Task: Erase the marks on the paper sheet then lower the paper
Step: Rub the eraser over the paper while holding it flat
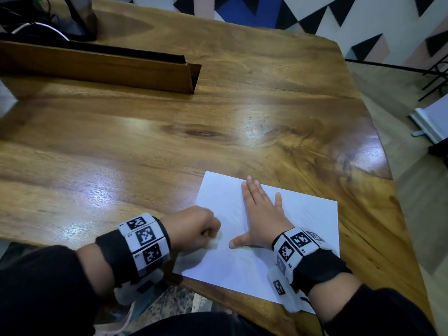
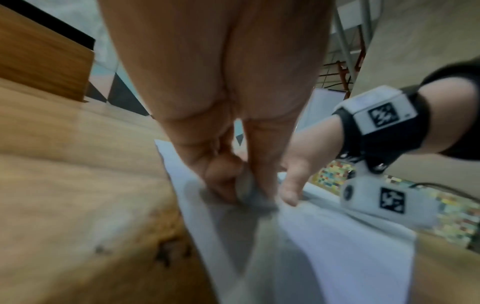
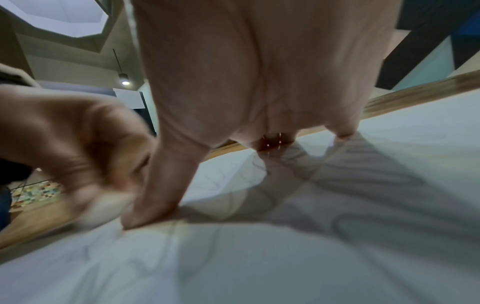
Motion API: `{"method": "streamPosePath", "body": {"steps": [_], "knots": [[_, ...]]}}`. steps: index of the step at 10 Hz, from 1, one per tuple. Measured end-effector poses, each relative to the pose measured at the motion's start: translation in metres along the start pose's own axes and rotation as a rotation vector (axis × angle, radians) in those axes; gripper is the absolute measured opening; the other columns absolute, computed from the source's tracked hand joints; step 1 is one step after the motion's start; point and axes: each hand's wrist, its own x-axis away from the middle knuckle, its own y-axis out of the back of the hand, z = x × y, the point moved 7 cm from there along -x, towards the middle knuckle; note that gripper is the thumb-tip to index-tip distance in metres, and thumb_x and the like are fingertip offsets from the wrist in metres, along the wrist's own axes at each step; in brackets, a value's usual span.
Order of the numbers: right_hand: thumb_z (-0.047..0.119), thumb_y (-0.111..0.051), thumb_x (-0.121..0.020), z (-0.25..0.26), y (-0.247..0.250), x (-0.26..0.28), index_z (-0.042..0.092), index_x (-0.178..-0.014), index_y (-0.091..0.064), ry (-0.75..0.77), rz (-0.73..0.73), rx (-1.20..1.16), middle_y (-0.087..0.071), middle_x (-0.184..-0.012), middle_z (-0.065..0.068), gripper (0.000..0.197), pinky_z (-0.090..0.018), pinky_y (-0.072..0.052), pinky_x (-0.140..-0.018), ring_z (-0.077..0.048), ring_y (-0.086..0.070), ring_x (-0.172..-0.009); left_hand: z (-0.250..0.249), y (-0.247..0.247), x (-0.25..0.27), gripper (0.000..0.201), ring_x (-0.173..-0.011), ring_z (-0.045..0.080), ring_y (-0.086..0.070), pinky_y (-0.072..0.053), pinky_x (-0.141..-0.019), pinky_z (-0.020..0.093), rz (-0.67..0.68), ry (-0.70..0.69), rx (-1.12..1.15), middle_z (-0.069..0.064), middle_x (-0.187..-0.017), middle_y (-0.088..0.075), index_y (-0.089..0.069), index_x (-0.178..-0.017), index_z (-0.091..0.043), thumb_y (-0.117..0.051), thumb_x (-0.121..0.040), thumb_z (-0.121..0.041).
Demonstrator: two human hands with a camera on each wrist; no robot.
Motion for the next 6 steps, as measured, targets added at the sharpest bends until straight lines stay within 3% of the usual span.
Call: {"method": "streamPosePath", "body": {"steps": [1, 2, 4, 5, 6], "knots": [[0.069, -0.072, -0.063, 0.0, 0.0, 0.0, 0.012, -0.147, 0.026, 0.001, 0.004, 0.0, 0.037, -0.153, 0.002, 0.141, -0.053, 0.013, -0.113, -0.013, 0.029, -0.143, -0.001, 0.003, -0.003, 0.009, -0.072, 0.02, -0.056, -0.045, -0.065, 0.029, 0.065, 0.028, -0.004, 0.009, -0.091, -0.062, -0.063, -0.084, -0.012, -0.063, -0.078, -0.018], [0.068, -0.072, -0.063, 0.0, 0.0, 0.0, 0.012, -0.147, 0.026, 0.0, 0.002, 0.0, 0.037, -0.153, 0.002, 0.141, -0.053, 0.013, -0.113, -0.013, 0.029, -0.143, 0.001, 0.024, -0.008, 0.006, -0.073, 0.017, -0.044, -0.038, -0.065, 0.027, -0.217, 0.066, -0.021, 0.001, -0.083, -0.047, -0.057, -0.077, -0.016, -0.059, -0.081, -0.019], [0.068, -0.072, -0.063, 0.001, 0.0, -0.001, 0.012, -0.147, 0.026, 0.003, 0.001, -0.003, 0.037, -0.153, 0.001, 0.141, -0.053, 0.013, -0.113, -0.013, 0.029, -0.142, -0.008, -0.01, 0.008, 0.011, -0.083, 0.018, -0.053, -0.038, -0.069, 0.026, 0.107, -0.042, -0.028, 0.006, -0.093, -0.06, -0.064, -0.082, -0.01, -0.065, -0.076, -0.02], [0.068, -0.072, -0.064, 0.0, -0.001, -0.001, 0.012, -0.147, 0.027, 0.0, 0.002, 0.002, 0.037, -0.153, 0.002, 0.14, -0.053, 0.013, -0.113, -0.013, 0.029, -0.142, -0.01, 0.012, -0.009, 0.007, -0.083, 0.021, -0.052, -0.034, -0.067, 0.024, -0.103, 0.005, -0.018, 0.005, -0.09, -0.057, -0.062, -0.084, -0.011, -0.059, -0.079, -0.016], [0.068, -0.071, -0.065, 0.0, -0.001, -0.001, 0.012, -0.147, 0.027, -0.002, 0.005, 0.002, 0.038, -0.152, 0.002, 0.14, -0.052, 0.014, -0.113, -0.013, 0.03, -0.142, -0.017, 0.008, -0.009, 0.006, -0.08, 0.022, -0.05, -0.033, -0.066, 0.025, -0.146, -0.032, -0.024, 0.004, -0.086, -0.051, -0.06, -0.079, -0.01, -0.057, -0.08, -0.015]]}}
